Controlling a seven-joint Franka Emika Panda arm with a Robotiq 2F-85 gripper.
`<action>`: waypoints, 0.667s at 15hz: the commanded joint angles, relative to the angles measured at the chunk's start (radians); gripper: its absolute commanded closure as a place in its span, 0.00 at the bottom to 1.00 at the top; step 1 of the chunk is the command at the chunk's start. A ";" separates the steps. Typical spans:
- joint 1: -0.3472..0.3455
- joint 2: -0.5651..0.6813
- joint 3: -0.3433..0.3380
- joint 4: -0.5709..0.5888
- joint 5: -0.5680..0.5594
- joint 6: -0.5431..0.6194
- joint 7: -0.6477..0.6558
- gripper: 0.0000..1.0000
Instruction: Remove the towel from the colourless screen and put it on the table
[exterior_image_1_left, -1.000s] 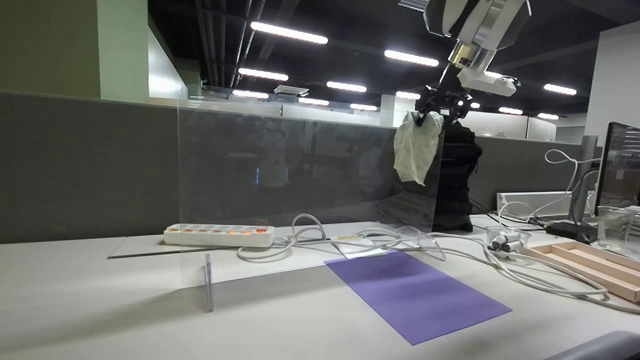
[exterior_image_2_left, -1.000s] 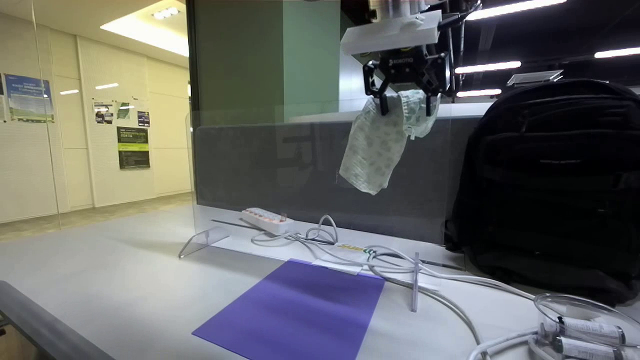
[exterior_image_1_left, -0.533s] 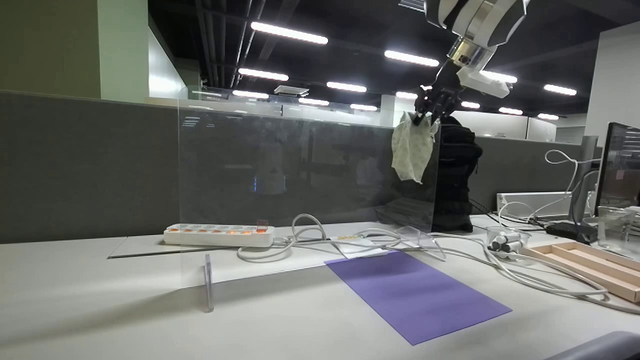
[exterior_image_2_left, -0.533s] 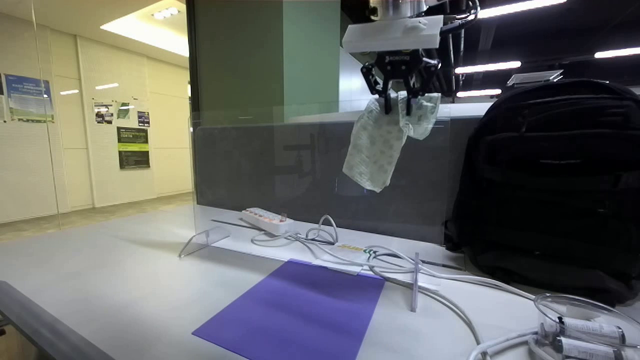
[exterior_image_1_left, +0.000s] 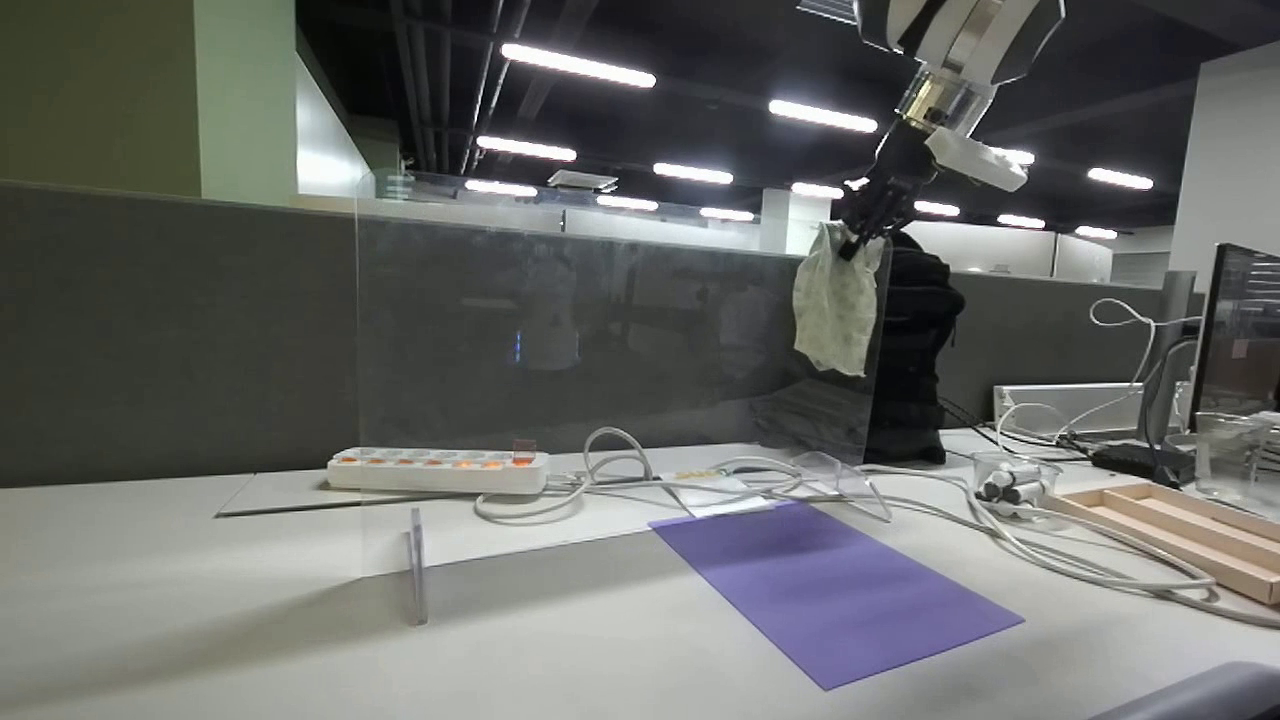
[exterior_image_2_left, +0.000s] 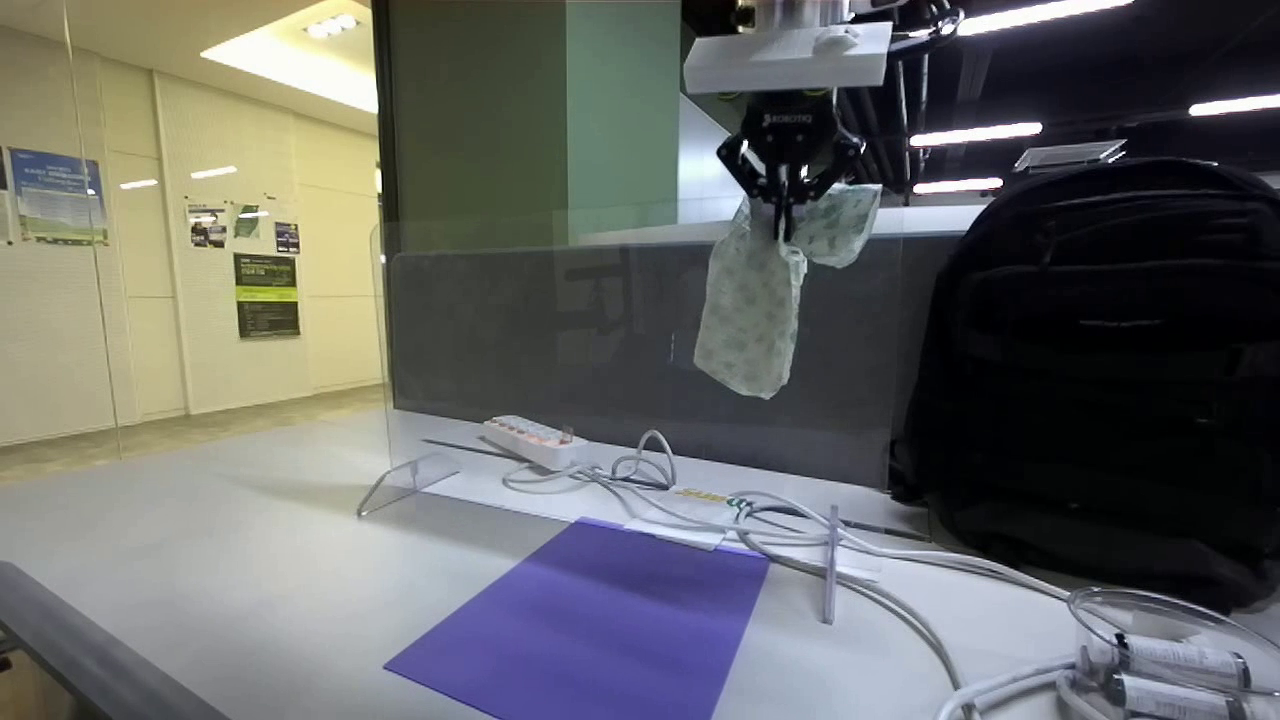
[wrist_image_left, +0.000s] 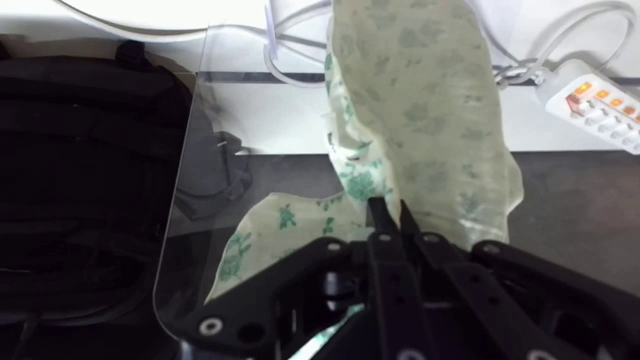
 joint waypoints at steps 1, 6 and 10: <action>-0.009 -0.076 0.029 -0.067 -0.170 -0.058 0.111 0.99; 0.012 -0.134 0.057 -0.138 -0.273 -0.170 0.089 0.99; 0.038 -0.168 0.084 -0.213 -0.315 -0.189 0.097 0.99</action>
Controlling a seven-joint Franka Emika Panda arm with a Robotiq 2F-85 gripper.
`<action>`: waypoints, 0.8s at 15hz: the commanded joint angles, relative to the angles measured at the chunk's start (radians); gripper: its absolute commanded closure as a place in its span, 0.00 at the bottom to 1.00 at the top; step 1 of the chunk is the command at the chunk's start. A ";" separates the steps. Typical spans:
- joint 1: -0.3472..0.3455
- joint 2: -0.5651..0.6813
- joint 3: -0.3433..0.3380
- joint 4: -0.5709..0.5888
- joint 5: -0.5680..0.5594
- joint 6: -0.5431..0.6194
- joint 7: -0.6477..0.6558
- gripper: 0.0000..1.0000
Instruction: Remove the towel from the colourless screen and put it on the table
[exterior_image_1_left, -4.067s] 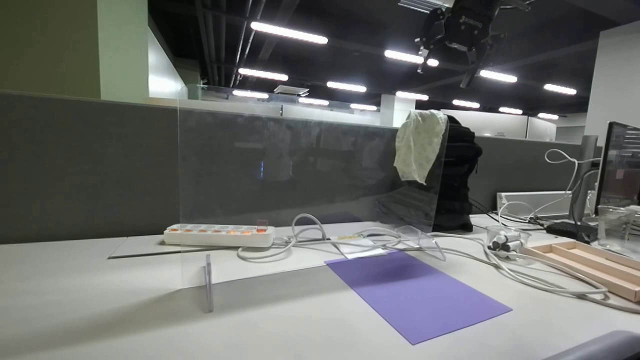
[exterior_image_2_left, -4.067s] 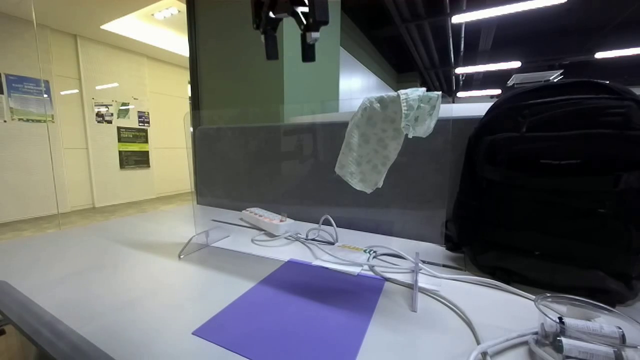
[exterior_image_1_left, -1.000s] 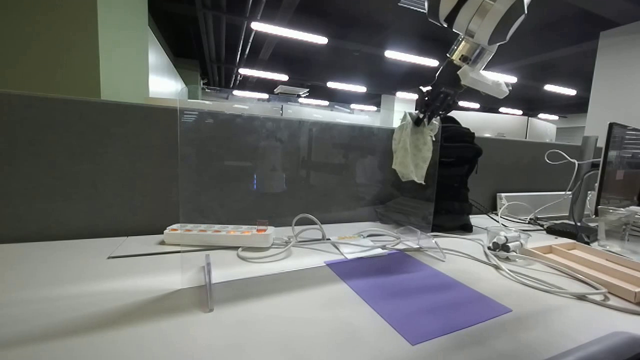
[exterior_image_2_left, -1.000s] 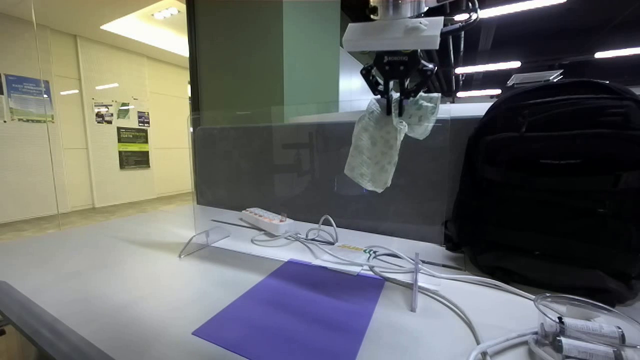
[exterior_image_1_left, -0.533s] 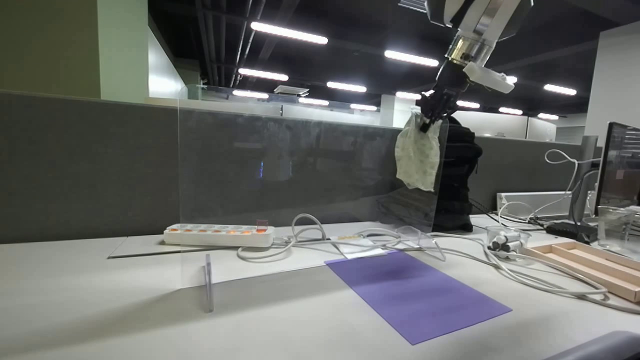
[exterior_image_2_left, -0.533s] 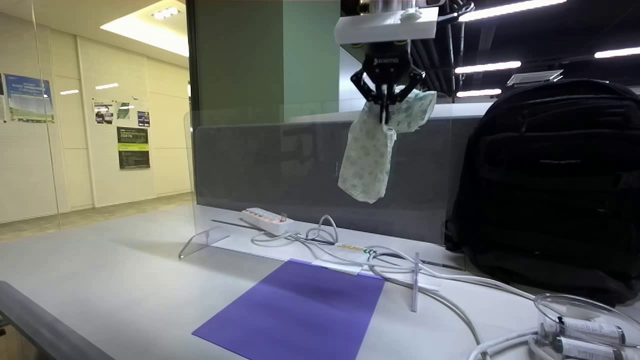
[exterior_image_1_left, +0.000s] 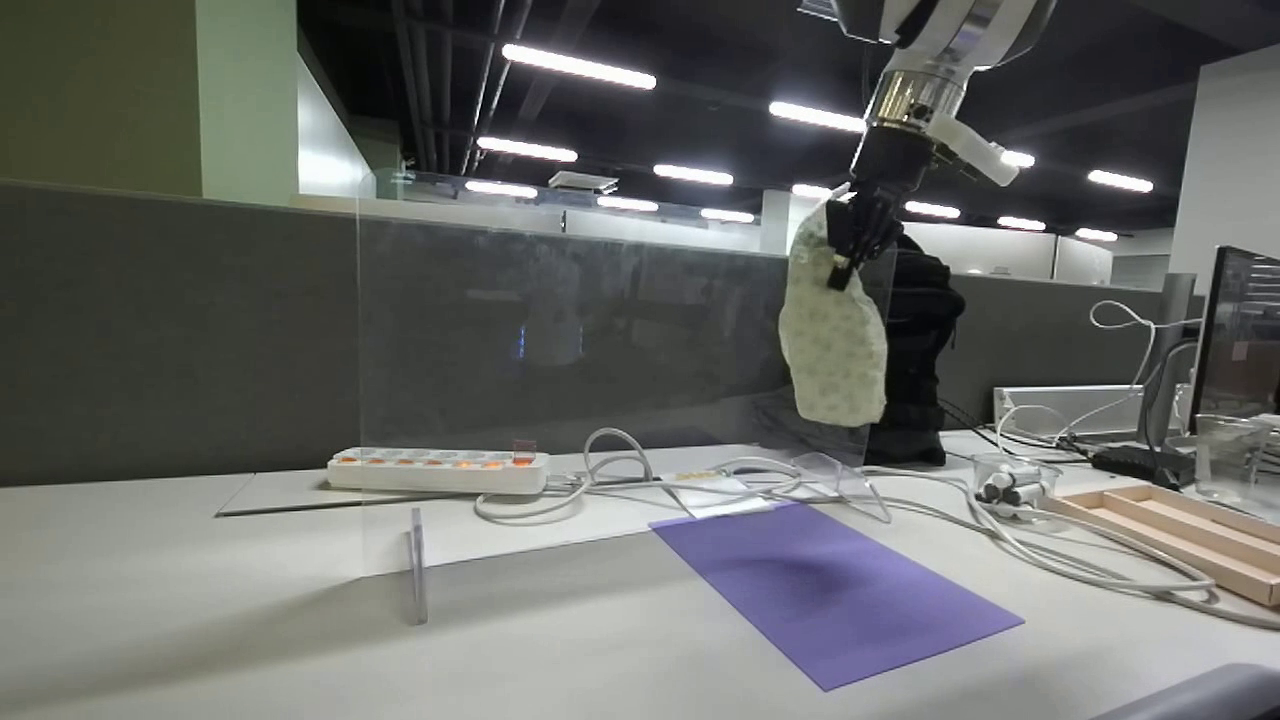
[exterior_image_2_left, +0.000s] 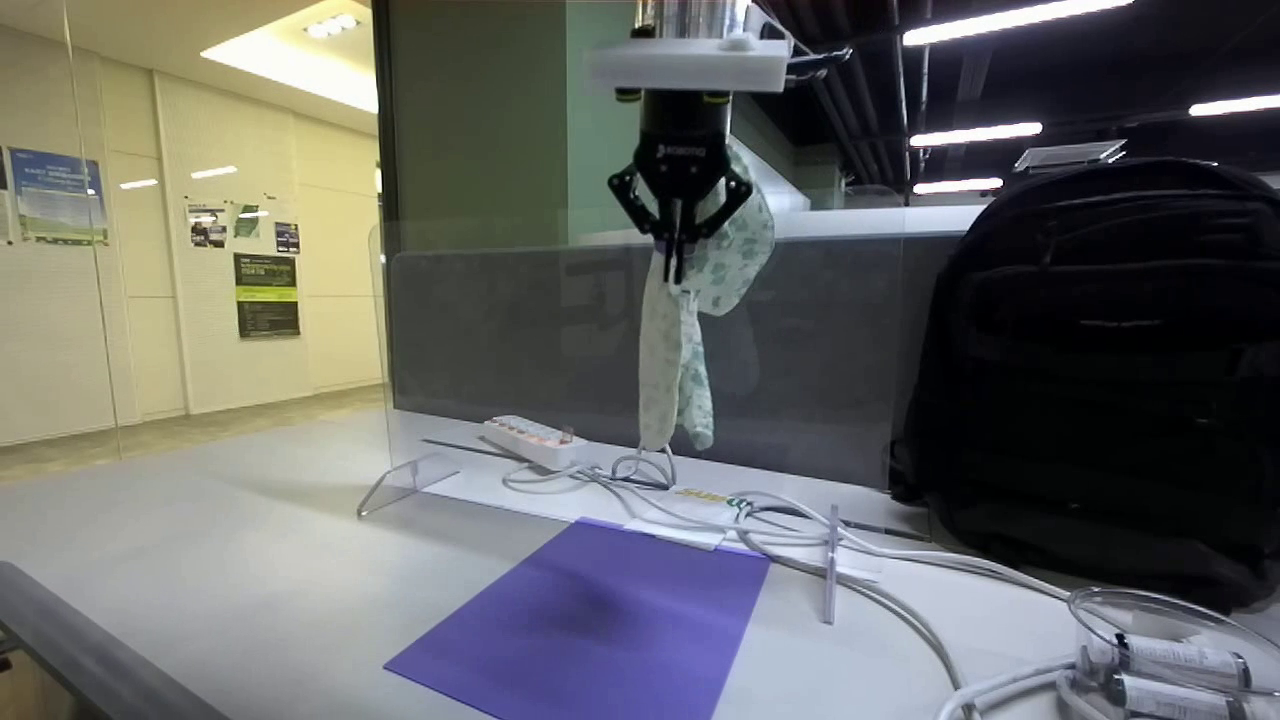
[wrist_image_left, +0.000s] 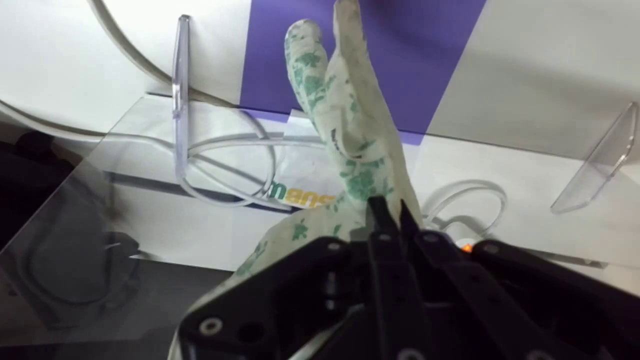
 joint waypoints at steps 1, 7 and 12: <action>0.024 -0.055 0.020 -0.083 -0.046 0.014 0.028 0.99; 0.062 -0.052 0.056 -0.151 -0.065 0.087 0.082 0.72; 0.076 -0.054 0.077 -0.199 -0.120 0.123 0.175 0.44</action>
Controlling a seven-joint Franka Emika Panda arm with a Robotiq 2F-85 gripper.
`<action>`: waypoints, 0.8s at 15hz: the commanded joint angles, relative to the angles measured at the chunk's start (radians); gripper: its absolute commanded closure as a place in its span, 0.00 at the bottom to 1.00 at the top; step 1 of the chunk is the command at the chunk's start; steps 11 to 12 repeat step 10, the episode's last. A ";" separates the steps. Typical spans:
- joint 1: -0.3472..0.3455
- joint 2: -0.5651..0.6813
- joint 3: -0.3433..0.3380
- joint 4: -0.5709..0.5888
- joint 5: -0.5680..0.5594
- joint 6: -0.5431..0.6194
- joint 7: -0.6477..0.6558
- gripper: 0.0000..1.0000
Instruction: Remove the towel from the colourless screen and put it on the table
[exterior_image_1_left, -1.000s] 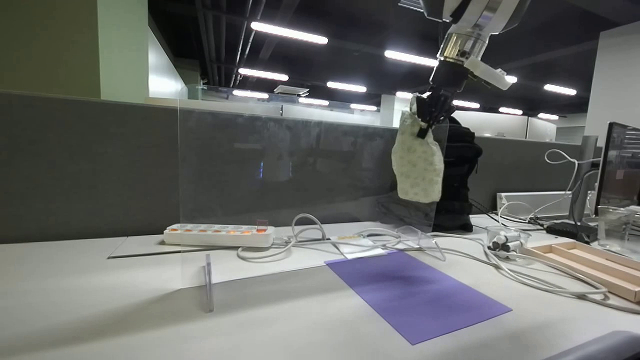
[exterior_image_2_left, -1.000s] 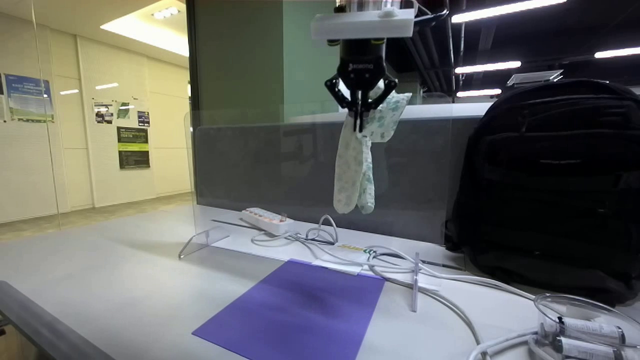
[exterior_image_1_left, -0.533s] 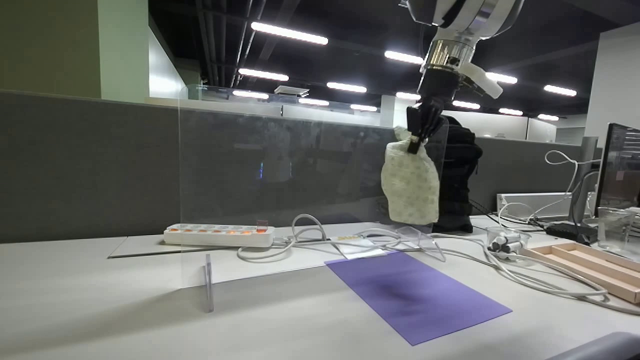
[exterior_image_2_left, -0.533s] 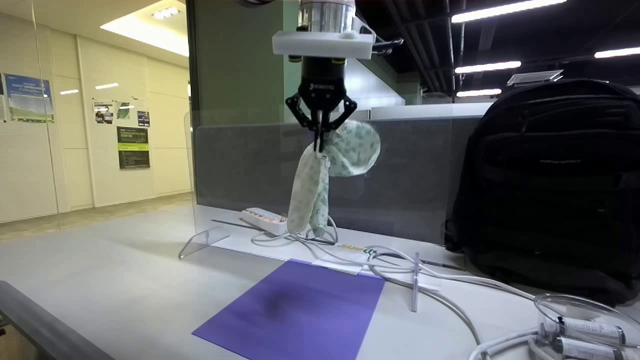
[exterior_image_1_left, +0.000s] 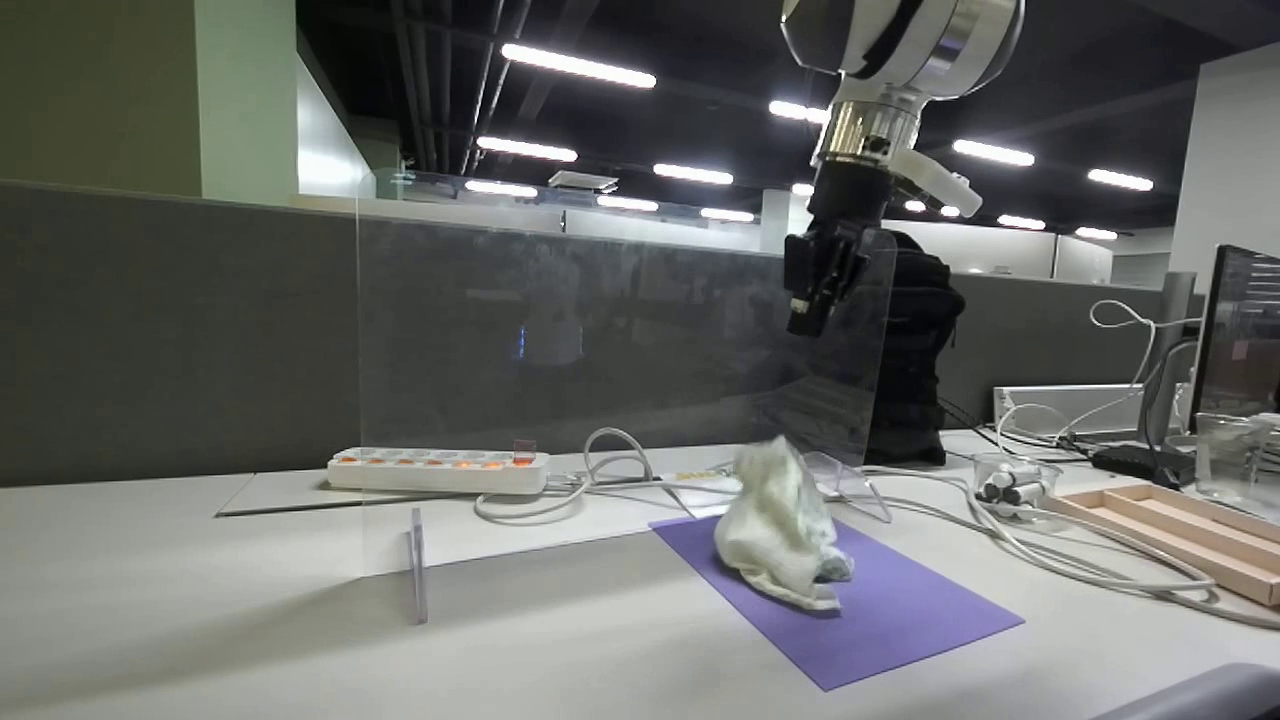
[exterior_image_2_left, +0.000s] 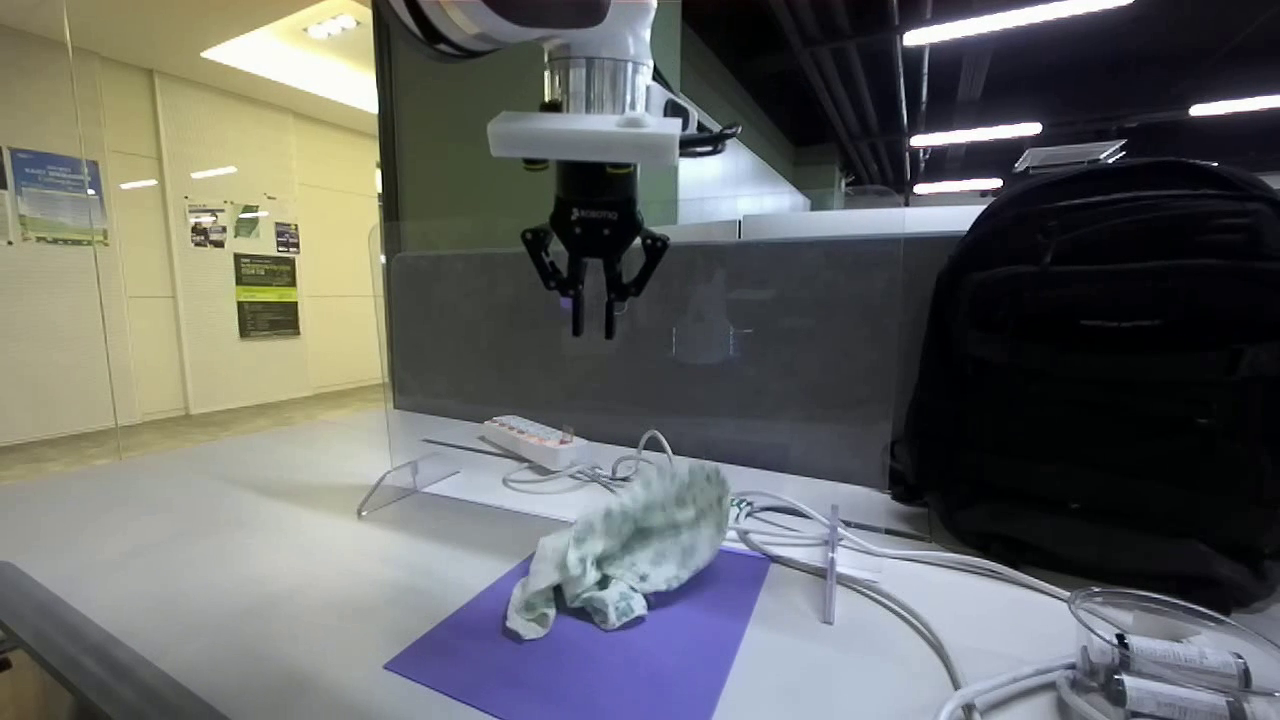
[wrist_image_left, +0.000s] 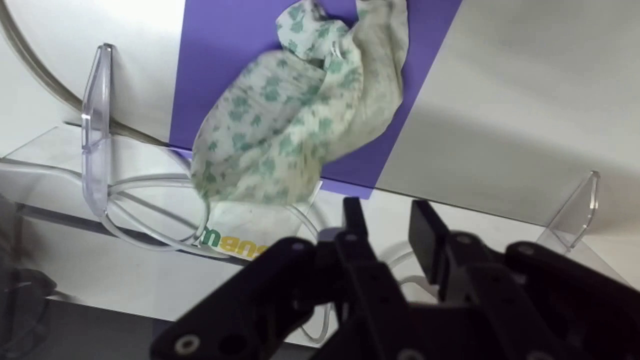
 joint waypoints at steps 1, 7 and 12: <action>0.008 -0.027 0.008 -0.045 -0.063 0.028 0.113 0.38; -0.013 -0.014 0.004 -0.054 -0.212 -0.010 0.344 0.01; -0.023 -0.011 -0.005 -0.047 -0.240 -0.054 0.404 0.00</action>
